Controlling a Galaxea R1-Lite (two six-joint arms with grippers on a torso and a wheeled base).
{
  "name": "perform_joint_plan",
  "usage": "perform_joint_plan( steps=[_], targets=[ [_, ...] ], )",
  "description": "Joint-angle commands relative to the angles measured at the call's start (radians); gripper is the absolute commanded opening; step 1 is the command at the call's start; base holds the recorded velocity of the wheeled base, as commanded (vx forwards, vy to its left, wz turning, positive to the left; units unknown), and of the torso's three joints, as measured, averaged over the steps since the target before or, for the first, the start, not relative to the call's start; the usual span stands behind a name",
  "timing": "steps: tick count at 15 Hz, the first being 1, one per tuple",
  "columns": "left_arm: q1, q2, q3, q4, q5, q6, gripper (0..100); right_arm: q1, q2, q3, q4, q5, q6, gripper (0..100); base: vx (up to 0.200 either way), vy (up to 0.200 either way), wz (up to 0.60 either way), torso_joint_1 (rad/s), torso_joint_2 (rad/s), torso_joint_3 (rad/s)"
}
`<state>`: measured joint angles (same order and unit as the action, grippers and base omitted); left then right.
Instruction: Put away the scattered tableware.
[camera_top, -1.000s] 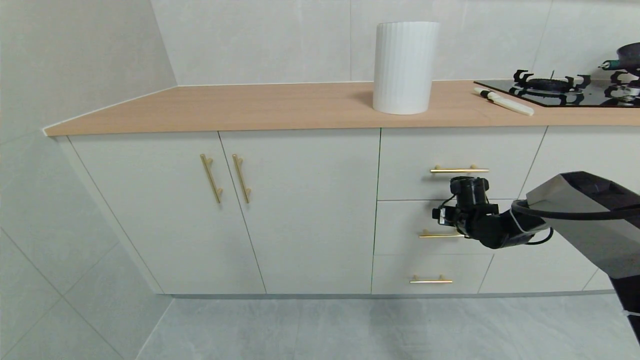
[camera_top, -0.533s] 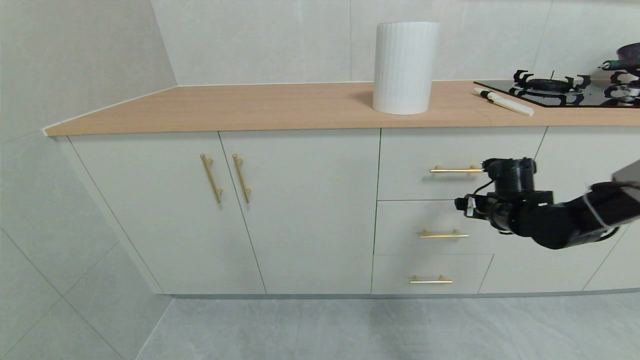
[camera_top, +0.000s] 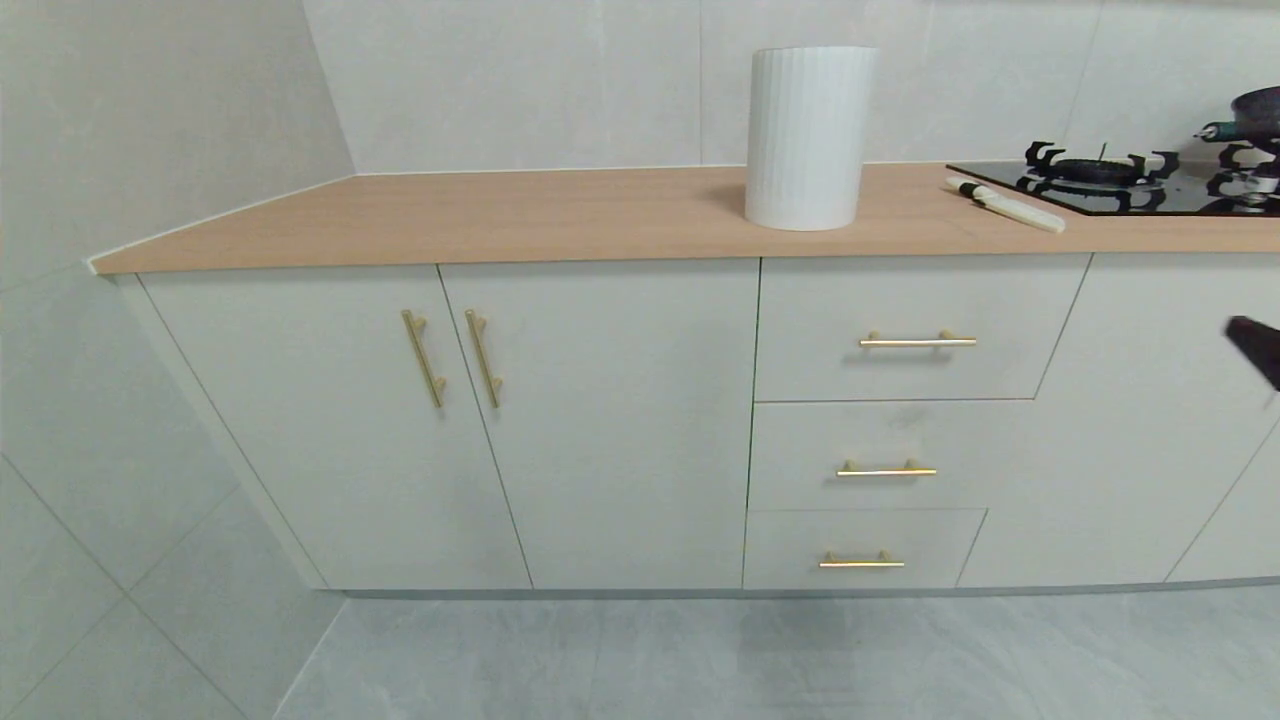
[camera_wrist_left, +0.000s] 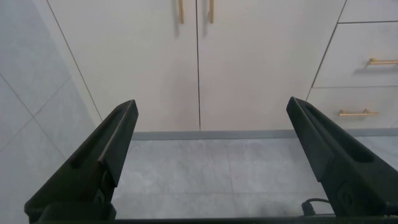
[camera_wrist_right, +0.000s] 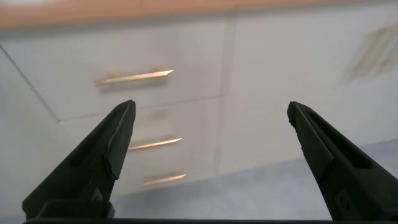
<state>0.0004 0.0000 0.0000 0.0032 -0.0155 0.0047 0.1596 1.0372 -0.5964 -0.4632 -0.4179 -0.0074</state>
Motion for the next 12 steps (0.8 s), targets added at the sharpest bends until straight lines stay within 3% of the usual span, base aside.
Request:
perform_joint_plan(
  steps=[1,4,6,9,12],
  targets=[
    [0.001,0.000,0.000,0.000,0.000,0.000,100,-0.072,-0.554,0.176,0.167,-0.012,-0.098,100,0.000,0.000,0.00,0.000,0.00,0.000],
    [0.001,0.000,0.000,0.000,0.000,0.000,100,-0.092,-0.855,0.213,0.420,-0.013,-0.137,100,0.000,0.000,0.00,0.000,0.00,0.000],
    [0.000,0.000,0.000,0.000,0.000,0.000,100,-0.117,-0.973,0.224,0.508,-0.012,-0.157,100,0.000,0.000,0.00,0.000,0.00,0.000],
    [0.001,0.000,0.000,0.000,0.000,0.000,100,-0.157,-1.037,0.291,0.503,-0.016,-0.155,100,0.000,0.000,0.00,0.000,0.00,0.000],
    [0.001,0.000,0.000,0.000,0.000,0.000,100,-0.157,-1.037,0.440,0.365,-0.019,-0.141,100,0.000,0.000,0.00,0.000,0.00,0.000]
  ],
)
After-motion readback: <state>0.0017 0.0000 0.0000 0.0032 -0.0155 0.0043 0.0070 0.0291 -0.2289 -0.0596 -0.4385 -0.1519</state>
